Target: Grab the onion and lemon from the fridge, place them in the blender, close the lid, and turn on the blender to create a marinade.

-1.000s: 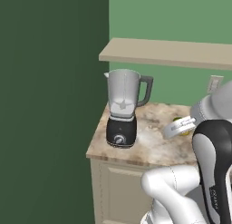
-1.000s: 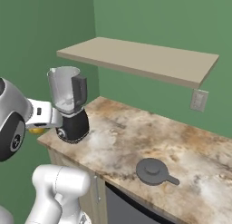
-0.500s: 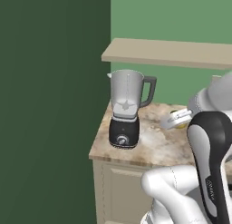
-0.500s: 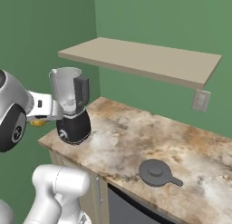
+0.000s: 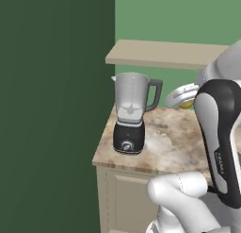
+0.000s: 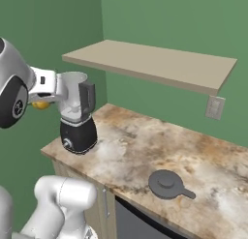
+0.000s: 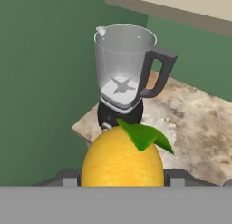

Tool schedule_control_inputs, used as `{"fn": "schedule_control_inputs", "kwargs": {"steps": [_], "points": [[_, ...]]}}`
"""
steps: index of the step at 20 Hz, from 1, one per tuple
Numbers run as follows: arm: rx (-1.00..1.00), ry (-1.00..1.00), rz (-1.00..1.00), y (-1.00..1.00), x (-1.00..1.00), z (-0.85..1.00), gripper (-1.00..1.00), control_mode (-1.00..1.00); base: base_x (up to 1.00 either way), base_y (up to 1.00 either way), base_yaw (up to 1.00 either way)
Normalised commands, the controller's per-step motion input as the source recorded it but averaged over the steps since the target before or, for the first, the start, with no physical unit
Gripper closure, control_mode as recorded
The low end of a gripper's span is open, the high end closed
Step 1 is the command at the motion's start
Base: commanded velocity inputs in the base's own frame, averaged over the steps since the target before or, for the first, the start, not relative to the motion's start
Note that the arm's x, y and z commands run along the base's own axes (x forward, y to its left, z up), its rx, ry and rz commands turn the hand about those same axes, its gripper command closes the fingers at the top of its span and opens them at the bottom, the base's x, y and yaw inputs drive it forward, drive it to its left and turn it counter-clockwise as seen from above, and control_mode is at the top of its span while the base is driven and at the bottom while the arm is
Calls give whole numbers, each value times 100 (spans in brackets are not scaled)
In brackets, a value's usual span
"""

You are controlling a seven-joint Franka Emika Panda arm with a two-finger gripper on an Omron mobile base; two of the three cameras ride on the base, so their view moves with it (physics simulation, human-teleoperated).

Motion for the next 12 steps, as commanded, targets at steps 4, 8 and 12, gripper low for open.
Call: {"fn": "schedule_control_inputs", "kwargs": {"steps": [4, 8, 12], "points": [[0, 0, 0, 9, 31, 44, 100, -100, 0, 0, 0], [0, 7, 0, 9, 46, 1, 100, -100, 0, 0, 0], [-2, 7, 1, 18, 47, 0, 100, -100, 0, 0, 0]]}}
